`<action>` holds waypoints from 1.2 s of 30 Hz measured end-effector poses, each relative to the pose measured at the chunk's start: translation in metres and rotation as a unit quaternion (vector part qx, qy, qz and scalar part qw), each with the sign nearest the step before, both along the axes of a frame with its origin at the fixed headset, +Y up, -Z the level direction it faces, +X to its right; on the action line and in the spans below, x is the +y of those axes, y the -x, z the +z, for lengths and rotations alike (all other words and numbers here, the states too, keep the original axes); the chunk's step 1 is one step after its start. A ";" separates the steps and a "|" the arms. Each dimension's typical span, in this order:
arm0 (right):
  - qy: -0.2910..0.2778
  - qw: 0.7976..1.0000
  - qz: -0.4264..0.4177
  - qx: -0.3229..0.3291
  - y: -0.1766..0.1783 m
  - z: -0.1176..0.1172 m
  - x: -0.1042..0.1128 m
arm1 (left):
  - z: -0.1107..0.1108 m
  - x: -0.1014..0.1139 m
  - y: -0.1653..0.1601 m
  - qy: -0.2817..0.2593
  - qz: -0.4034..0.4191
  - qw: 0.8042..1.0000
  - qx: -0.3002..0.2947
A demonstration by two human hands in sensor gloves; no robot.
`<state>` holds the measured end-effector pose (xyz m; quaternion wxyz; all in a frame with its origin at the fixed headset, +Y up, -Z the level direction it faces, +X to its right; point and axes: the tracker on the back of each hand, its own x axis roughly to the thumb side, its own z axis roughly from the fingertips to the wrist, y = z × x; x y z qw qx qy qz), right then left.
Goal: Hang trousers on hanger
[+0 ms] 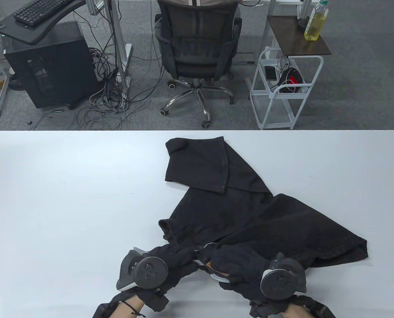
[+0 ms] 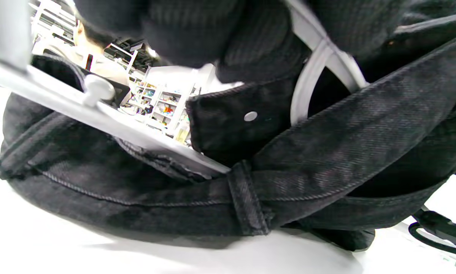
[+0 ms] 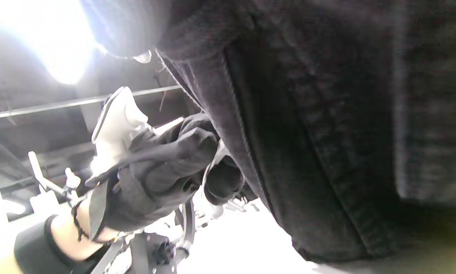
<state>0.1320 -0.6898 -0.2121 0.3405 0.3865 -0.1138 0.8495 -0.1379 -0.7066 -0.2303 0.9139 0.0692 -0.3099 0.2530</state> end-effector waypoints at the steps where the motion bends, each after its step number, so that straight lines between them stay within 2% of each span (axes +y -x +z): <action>1: 0.003 1.000 -0.006 -0.004 -0.002 -0.001 0.000 | -0.001 0.002 0.003 0.005 0.002 1.000 -0.001; 4: 0.010 0.999 -0.036 -0.016 -0.011 -0.004 0.004 | -0.008 0.004 0.025 0.000 0.026 0.999 0.026; 7: 0.014 0.998 -0.064 -0.022 -0.021 -0.006 0.009 | -0.015 0.007 0.049 -0.004 0.086 0.994 0.071; 11: 0.024 0.992 -0.119 -0.029 -0.038 -0.009 0.018 | -0.022 0.006 0.086 0.001 0.186 0.971 0.150; 15: 0.041 0.985 -0.165 -0.024 -0.051 -0.012 0.023 | -0.029 -0.004 0.105 0.040 0.266 0.945 0.189; 17: 0.048 0.982 -0.183 -0.019 -0.055 -0.013 0.025 | -0.032 -0.010 0.107 0.058 0.260 0.942 0.205; 19: 0.057 0.978 -0.201 -0.012 -0.059 -0.014 0.027 | -0.036 -0.017 0.104 0.076 0.218 0.949 0.216; 23: 0.079 0.971 -0.224 0.012 -0.062 -0.015 0.028 | -0.044 -0.029 0.088 0.159 0.154 0.961 0.165; 26: 0.096 0.967 -0.233 0.033 -0.062 -0.016 0.028 | -0.047 -0.037 0.074 0.178 0.120 0.965 0.149; 29: 0.106 0.963 -0.242 0.043 -0.062 -0.016 0.028 | -0.051 -0.043 0.065 0.235 0.109 0.959 0.113; 31: 0.116 0.962 -0.242 0.054 -0.062 -0.017 0.027 | -0.051 -0.048 0.060 0.289 0.097 0.948 0.089; 35: 0.123 0.962 -0.235 0.060 -0.061 -0.018 0.027 | -0.050 -0.046 0.057 0.264 0.077 0.956 0.102; 36: 0.125 0.963 -0.230 0.059 -0.061 -0.018 0.027 | -0.050 -0.042 0.057 0.241 0.070 0.961 0.118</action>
